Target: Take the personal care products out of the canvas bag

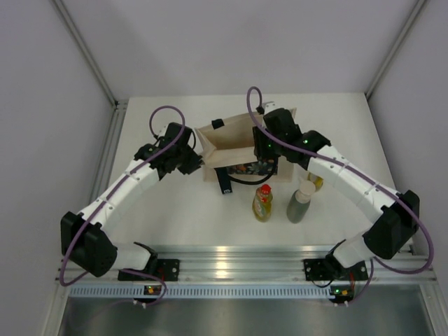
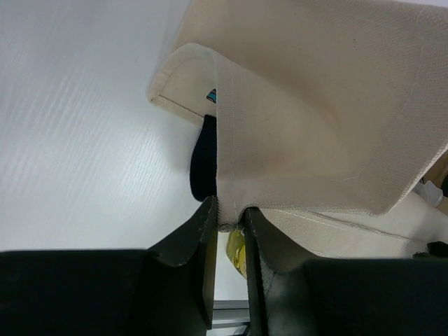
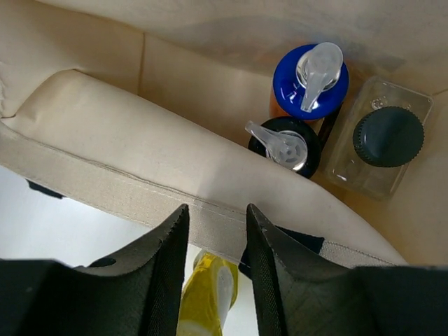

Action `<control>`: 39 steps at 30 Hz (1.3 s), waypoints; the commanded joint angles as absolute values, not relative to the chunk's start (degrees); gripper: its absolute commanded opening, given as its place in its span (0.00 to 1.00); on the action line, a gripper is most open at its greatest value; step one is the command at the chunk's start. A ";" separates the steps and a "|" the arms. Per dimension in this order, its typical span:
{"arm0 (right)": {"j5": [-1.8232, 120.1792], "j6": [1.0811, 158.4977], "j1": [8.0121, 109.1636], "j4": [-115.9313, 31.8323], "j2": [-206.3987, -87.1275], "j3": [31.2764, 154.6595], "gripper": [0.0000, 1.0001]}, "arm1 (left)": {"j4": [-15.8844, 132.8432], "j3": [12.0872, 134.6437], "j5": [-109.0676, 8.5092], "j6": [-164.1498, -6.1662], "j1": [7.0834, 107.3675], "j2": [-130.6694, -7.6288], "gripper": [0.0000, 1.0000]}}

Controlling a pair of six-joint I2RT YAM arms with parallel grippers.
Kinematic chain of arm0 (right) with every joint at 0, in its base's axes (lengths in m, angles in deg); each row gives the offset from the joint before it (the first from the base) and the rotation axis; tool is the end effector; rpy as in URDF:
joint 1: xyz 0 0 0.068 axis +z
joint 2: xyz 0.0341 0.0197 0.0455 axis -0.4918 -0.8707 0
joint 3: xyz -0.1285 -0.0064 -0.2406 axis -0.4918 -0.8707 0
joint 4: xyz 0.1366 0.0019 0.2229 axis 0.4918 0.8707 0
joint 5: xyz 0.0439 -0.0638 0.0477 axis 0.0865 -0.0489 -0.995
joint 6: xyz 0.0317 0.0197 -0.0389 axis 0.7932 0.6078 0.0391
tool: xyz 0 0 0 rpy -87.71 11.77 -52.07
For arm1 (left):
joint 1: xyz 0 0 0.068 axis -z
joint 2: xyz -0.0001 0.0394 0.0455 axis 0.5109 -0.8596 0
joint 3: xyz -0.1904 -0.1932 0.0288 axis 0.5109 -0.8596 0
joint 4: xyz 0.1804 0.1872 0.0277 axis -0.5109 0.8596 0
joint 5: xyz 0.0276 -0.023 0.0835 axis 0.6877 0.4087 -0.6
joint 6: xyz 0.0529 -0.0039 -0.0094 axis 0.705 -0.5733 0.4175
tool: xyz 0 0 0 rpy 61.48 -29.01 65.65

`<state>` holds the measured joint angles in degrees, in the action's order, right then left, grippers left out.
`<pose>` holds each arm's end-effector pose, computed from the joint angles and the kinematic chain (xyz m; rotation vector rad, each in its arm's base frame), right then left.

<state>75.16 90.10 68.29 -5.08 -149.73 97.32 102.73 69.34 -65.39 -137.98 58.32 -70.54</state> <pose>0.2547 0.1985 0.3461 -0.3607 2.2831 0.3380 0.2503 -0.1260 0.3083 -0.8499 2.3840 -0.5429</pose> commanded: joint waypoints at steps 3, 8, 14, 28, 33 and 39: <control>79.91 88.27 65.94 -0.63 -153.22 105.12 0.40 | 103.21 67.73 -65.04 -138.35 58.50 -69.51 0.00; 79.30 85.55 61.81 0.86 -158.31 113.11 0.41 | 103.30 66.85 -65.13 -138.62 58.50 -69.50 0.00; 77.63 82.91 59.17 2.62 -164.38 117.88 0.43 | 103.30 67.03 -65.31 -138.44 58.50 -69.51 0.00; 73.85 81.06 57.94 2.97 -171.68 122.19 0.43 | 103.30 67.11 -65.66 -138.09 58.41 -68.98 0.00; 74.02 80.71 58.03 3.06 -172.82 122.01 0.39 | 103.30 67.03 -65.57 -138.18 58.50 -69.15 0.00; 74.11 80.53 58.20 3.06 -172.91 122.63 0.26 | 103.21 67.03 -65.84 -138.18 58.32 -69.24 0.00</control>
<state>74.30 81.05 58.54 2.02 -172.51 119.15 102.32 67.83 -65.39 -138.40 58.32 -69.99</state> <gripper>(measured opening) 0.280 0.232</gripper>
